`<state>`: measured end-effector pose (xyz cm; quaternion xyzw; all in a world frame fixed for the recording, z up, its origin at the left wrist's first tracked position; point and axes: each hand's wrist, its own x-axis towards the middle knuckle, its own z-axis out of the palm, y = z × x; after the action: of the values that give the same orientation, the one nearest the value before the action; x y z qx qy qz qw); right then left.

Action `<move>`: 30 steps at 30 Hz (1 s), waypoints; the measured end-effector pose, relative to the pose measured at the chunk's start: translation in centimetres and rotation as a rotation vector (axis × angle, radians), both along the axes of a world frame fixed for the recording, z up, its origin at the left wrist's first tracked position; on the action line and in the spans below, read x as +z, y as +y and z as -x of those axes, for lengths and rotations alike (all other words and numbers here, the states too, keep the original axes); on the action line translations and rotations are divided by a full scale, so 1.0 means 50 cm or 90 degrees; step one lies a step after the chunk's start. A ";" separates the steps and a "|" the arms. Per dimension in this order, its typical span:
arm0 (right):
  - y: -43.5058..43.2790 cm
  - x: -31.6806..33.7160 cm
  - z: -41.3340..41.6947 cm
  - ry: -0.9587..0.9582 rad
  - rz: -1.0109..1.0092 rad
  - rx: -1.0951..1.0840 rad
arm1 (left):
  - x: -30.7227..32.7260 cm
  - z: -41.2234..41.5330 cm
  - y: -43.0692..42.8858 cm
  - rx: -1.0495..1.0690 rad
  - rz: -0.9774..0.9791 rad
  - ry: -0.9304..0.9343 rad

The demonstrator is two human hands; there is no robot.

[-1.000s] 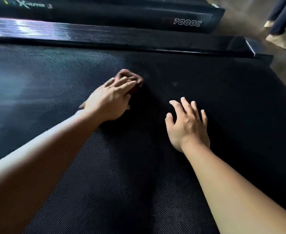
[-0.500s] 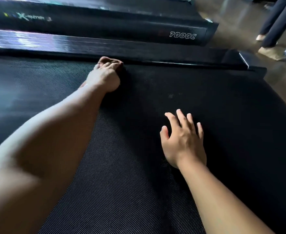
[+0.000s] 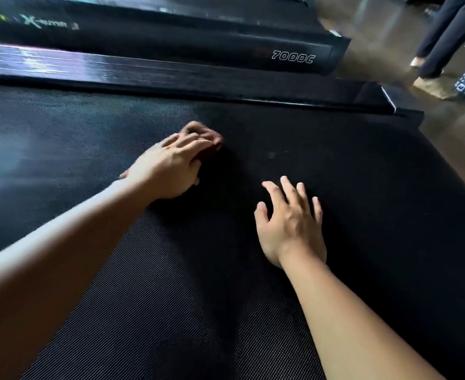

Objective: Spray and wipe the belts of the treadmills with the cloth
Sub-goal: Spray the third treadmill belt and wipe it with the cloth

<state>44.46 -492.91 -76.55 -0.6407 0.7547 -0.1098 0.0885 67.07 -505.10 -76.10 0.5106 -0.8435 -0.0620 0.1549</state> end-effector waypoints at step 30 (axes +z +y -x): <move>-0.002 -0.002 0.002 -0.024 0.000 -0.001 | 0.019 0.019 0.108 0.120 -0.106 0.035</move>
<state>44.34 -493.02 -76.64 -0.6381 0.7532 -0.1220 0.1027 66.10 -499.70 -75.12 0.5968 -0.7792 -0.1305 0.1401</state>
